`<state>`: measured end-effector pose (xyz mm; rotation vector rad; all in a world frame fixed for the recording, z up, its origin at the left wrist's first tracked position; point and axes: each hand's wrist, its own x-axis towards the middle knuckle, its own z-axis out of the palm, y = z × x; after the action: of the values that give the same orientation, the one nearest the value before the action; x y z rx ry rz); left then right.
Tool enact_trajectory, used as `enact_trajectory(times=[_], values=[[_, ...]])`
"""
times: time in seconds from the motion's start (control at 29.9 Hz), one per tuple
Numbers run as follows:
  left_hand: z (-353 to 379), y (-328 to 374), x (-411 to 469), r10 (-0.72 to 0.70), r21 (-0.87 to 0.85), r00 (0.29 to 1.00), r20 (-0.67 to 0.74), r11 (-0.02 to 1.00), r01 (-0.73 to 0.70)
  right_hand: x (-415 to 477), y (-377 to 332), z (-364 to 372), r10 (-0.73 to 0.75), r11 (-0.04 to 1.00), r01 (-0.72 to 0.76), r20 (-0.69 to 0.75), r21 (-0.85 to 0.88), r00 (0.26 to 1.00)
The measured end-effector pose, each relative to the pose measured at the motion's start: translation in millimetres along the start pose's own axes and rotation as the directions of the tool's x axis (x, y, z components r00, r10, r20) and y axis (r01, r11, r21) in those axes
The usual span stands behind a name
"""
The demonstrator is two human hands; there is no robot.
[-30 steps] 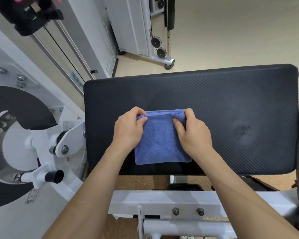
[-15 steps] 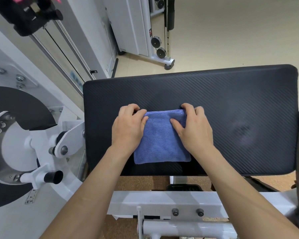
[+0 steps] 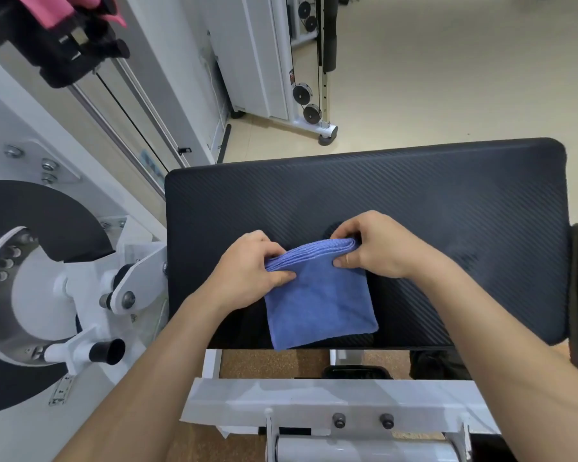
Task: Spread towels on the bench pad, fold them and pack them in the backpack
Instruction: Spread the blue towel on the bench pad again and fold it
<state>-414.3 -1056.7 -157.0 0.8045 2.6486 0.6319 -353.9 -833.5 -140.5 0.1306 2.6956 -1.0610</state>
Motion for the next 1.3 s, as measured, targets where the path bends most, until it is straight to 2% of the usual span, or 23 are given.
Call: enact_trajectory(times=[0.03,0.1,0.13,0.2,0.27,0.3,0.33,0.37,0.43,0.5,0.57,0.64,0.74,0.8,0.87,0.94,1.04,1.2,1.3], values=[[-4,4,-3,0.023,-0.043,0.998,-0.062,0.999,-0.026,-3,-4,-5,-0.028,0.999,0.029,-0.041,0.028,0.999],[-18,15,-8,0.121,-0.091,0.953,-0.278,0.984,-0.152,-9,-15,-18,-0.107,0.988,0.131,-0.256,0.076,0.961],[-26,22,-9,0.19,-0.053,0.897,-0.398,0.972,-0.229,-12,-23,-26,-0.153,0.979,0.193,-0.378,0.07,0.913],[-39,33,-9,0.338,0.118,0.742,-0.578,0.935,-0.334,-20,-36,-40,-0.286,0.948,0.315,-0.548,-0.043,0.786],[-42,37,-8,0.427,0.252,0.633,-0.645,0.902,-0.351,-26,-41,-44,-0.401,0.907,0.392,-0.608,-0.155,0.686],[-39,37,-8,0.451,0.29,0.618,-0.644,0.892,-0.347,-29,-39,-41,-0.429,0.897,0.397,-0.606,-0.196,0.67],[-32,35,-9,0.47,0.323,0.629,-0.62,0.883,-0.341,-30,-34,-33,-0.454,0.889,0.385,-0.584,-0.248,0.673],[-21,30,-10,0.482,0.35,0.67,-0.564,0.875,-0.335,-32,-26,-22,-0.478,0.878,0.359,-0.54,-0.317,0.693],[9,18,-16,0.476,0.387,0.792,-0.382,0.861,-0.331,-37,-3,9,-0.509,0.826,0.311,-0.386,-0.47,0.769],[40,8,-25,0.442,0.448,0.877,-0.188,0.833,-0.324,-42,19,38,-0.479,0.771,0.271,-0.243,-0.576,0.844],[61,5,-33,0.413,0.522,0.904,-0.116,0.799,-0.298,-50,32,57,-0.421,0.762,0.252,-0.16,-0.597,0.893],[70,7,-36,0.407,0.565,0.902,-0.145,0.782,-0.262,-55,33,59,-0.369,0.793,0.249,-0.112,-0.557,0.923],[75,9,-37,0.447,0.631,0.874,-0.193,0.738,-0.239,-53,22,47,-0.283,0.922,0.232,-0.132,-0.311,0.95],[80,9,-39,0.466,0.665,0.864,-0.189,0.708,-0.237,-45,16,44,-0.272,0.945,0.212,-0.24,-0.248,0.932],[84,13,-45,0.48,0.681,0.859,-0.181,0.691,-0.242,-36,16,50,-0.306,0.916,0.191,-0.306,-0.353,0.902],[93,14,-55,0.494,0.682,0.851,-0.177,0.685,-0.256,-30,20,64,-0.307,0.88,0.145,-0.308,-0.451,0.9],[102,12,-70,0.464,0.662,0.879,-0.115,0.695,-0.28,-31,26,88,-0.306,0.848,0.084,-0.355,-0.523,0.883],[104,8,-71,0.334,0.517,0.94,-0.064,0.817,-0.255,-40,32,108,-0.394,0.778,0.038,-0.441,-0.627,0.807],[98,7,-69,0.311,0.378,0.948,-0.064,0.887,-0.265,-49,32,107,-0.533,0.737,0.176,-0.401,-0.653,0.745]])
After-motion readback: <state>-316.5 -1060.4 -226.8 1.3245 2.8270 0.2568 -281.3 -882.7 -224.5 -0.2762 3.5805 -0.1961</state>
